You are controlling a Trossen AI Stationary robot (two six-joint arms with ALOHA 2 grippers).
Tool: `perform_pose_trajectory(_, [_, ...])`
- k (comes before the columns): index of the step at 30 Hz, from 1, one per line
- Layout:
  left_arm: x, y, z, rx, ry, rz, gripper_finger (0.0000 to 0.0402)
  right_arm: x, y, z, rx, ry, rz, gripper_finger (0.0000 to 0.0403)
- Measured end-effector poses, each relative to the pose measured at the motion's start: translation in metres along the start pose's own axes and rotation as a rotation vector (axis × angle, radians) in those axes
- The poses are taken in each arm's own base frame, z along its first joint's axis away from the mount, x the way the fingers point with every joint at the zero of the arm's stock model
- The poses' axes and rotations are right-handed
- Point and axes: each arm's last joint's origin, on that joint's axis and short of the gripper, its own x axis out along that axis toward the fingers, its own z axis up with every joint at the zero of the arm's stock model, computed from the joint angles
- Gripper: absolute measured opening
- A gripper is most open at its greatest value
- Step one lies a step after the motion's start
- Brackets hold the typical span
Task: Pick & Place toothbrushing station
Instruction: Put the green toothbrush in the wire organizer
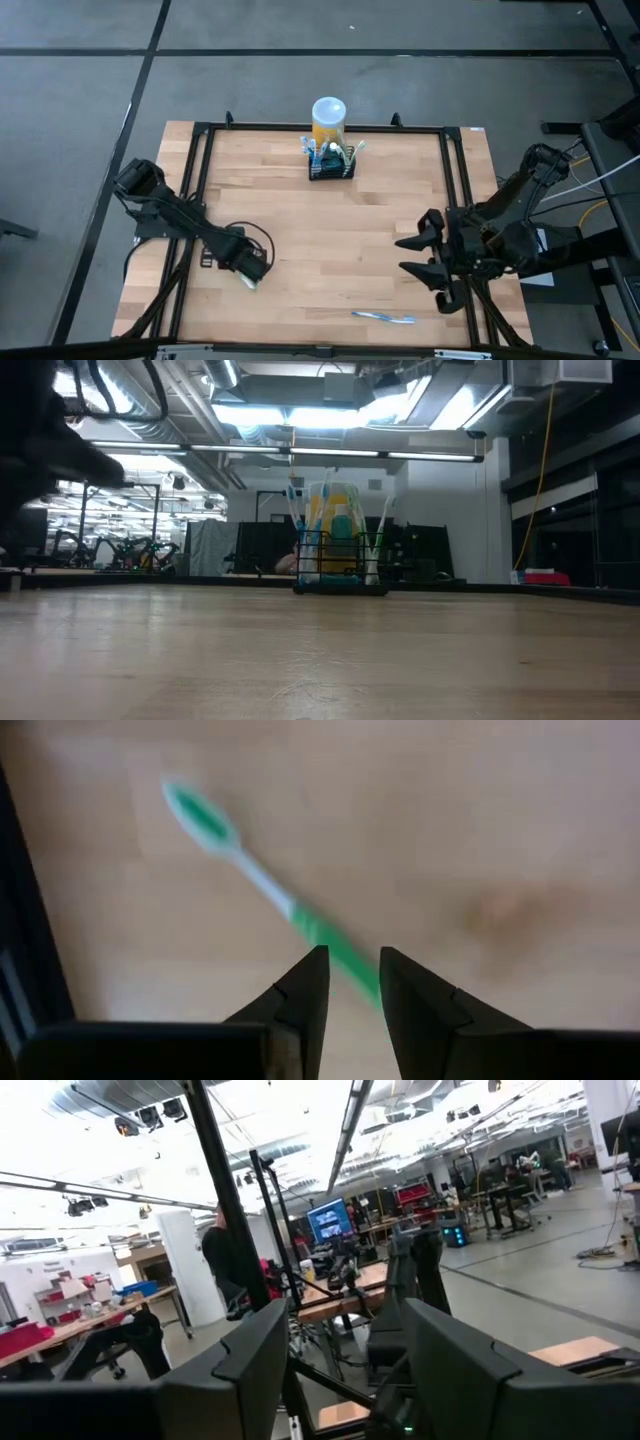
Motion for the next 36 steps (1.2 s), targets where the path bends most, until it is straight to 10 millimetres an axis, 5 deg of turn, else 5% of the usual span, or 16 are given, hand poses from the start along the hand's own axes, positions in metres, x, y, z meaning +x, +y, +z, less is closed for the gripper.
perform_pose_trajectory(9, [-0.021, -0.003, -0.045, 0.109, 0.073, -0.043, 0.0086, -0.006, 0.002, 0.004, -0.009, -0.001, -0.001, 0.0201])
perform_pose_trajectory(14, [-0.009, -0.016, -0.062, 0.121, 0.073, -0.035, 0.0086, -0.006, 0.003, 0.005, 0.020, -0.011, 0.030, 0.0201])
perform_pose_trajectory(21, [0.018, -0.053, -0.048, 0.024, -0.003, -0.099, 0.0086, -0.008, 0.005, 0.007, 0.058, -0.016, 0.039, 0.0201])
perform_pose_trajectory(27, [0.022, -0.060, -0.044, 0.008, -0.029, -0.114, 0.0086, -0.012, 0.008, 0.007, 0.113, -0.012, 0.051, 0.0201])
perform_pose_trajectory(36, [-0.014, -0.054, -0.067, 0.072, -0.088, -0.062, 0.0086, -0.014, 0.009, 0.007, 0.124, -0.010, 0.030, 0.0201])
